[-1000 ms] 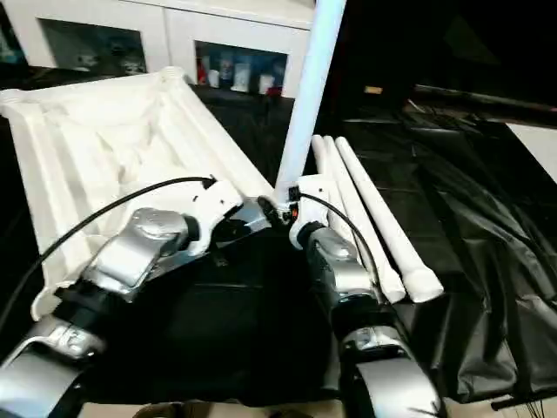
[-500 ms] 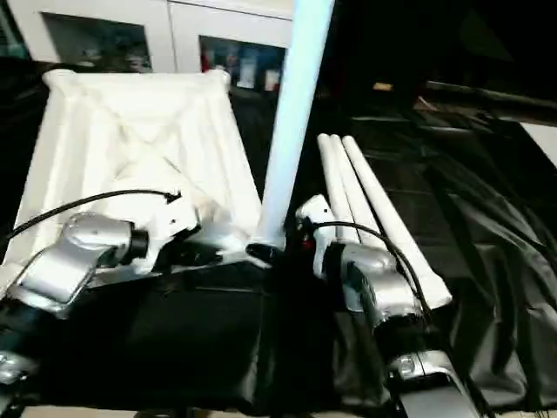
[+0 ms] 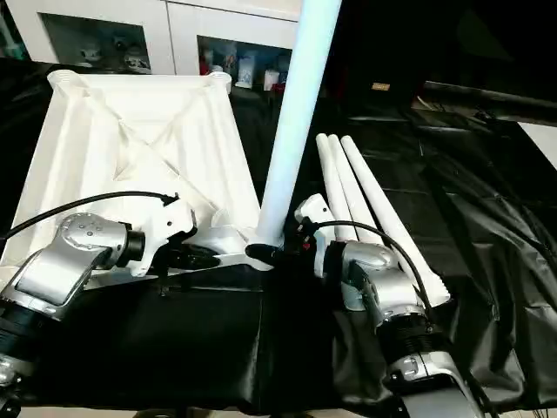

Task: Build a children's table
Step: Rotate leg to tighten

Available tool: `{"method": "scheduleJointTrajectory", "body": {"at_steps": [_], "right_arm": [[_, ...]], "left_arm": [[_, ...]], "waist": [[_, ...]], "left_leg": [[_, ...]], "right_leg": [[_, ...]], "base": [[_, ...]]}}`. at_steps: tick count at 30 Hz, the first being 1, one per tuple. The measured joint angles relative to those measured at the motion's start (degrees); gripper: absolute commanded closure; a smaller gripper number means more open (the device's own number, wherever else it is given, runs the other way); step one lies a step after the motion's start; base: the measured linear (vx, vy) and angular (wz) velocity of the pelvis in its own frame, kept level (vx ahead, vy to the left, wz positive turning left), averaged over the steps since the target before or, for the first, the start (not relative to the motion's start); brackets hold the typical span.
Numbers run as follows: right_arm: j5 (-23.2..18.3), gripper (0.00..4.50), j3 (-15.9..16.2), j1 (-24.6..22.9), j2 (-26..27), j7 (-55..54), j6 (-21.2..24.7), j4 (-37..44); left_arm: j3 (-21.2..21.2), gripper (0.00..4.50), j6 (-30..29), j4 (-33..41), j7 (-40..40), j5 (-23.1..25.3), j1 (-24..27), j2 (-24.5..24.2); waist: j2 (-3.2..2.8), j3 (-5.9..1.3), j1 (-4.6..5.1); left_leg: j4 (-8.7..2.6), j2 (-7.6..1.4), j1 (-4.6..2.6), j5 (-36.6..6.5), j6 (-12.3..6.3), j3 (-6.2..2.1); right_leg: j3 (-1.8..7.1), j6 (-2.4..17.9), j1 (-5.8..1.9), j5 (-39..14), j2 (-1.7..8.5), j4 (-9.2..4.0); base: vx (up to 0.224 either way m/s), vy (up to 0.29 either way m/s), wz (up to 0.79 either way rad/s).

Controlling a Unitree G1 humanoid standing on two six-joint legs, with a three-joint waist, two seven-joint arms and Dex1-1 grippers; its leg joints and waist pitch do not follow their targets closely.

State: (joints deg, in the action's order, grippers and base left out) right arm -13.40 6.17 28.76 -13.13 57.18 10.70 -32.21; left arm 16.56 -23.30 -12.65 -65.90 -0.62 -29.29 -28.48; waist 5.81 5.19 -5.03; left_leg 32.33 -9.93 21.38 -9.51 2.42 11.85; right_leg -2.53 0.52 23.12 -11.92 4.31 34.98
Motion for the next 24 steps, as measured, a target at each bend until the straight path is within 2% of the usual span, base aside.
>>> {"method": "scheduleJointTrajectory", "body": {"at_steps": [4,7,14,19,21,24], "right_arm": [[0.7,1.7,-1.5,0.6,2.5,-7.0,-1.5,-2.5],[1.7,1.7,-4.1,3.1,6.1,-17.7,-2.4,-6.4],[2.3,1.71,-8.5,8.2,12.4,-37.8,-4.7,-14.3],[2.6,1.71,-9.9,10.1,13.3,-41.8,-7.0,-17.8],[2.6,1.16,-10.2,10.1,13.3,-41.4,-7.5,-18.0],[2.4,0.99,-10.2,9.9,12.3,-37.1,-7.5,-17.9]], "left_arm": [[0.0,4.5,-0.6,-1.4,4.1,1.4,-0.7,2.3],[0.0,4.5,-2.2,-4.3,10.6,3.6,-2.8,6.7],[0.0,4.5,-5.2,-12.3,23.1,6.6,-7.9,16.3],[-0.3,4.5,-5.2,-15.7,26.2,7.1,-9.9,19.1],[-0.3,4.5,-5.1,-15.8,26.1,7.2,-10.0,19.1],[0.1,4.5,-5.0,-14.8,24.7,7.2,-9.6,18.1]], "waist": [[0.03,-0.03,0.25],[0.03,-0.04,0.64],[-0.03,-0.25,0.65],[-0.07,-0.3,0.06],[-0.07,-0.3,-0.02],[-0.04,-0.29,0.03]], "left_leg": [[0.02,0.0,-0.26,-0.1,0.31,0.0],[0.02,0.0,-0.4,-0.1,0.43,0.0],[0.07,0.05,-0.46,0.0,0.45,0.0],[0.07,0.08,-0.41,0.0,0.45,0.0],[0.06,0.08,-0.4,0.0,0.44,0.0],[0.04,0.05,-0.33,0.0,0.44,-0.01]], "right_leg": [[0.04,0.1,-0.21,0.0,0.0,0.04],[0.05,0.3,-0.3,0.2,0.02,0.04],[0.07,0.1,-0.42,0.1,0.07,-0.05],[0.09,0.0,-0.41,0.1,0.08,-0.05],[0.08,0.0,-0.41,0.2,0.08,-0.04],[0.04,0.0,-0.34,0.2,0.08,-0.04]], "base": [[0.0,0.0,0.0],[0.0,0.0,0.0],[0.0,0.0,0.0],[0.0,0.0,0.0],[0.0,0.0,0.0],[0.0,0.0,0.0]]}}
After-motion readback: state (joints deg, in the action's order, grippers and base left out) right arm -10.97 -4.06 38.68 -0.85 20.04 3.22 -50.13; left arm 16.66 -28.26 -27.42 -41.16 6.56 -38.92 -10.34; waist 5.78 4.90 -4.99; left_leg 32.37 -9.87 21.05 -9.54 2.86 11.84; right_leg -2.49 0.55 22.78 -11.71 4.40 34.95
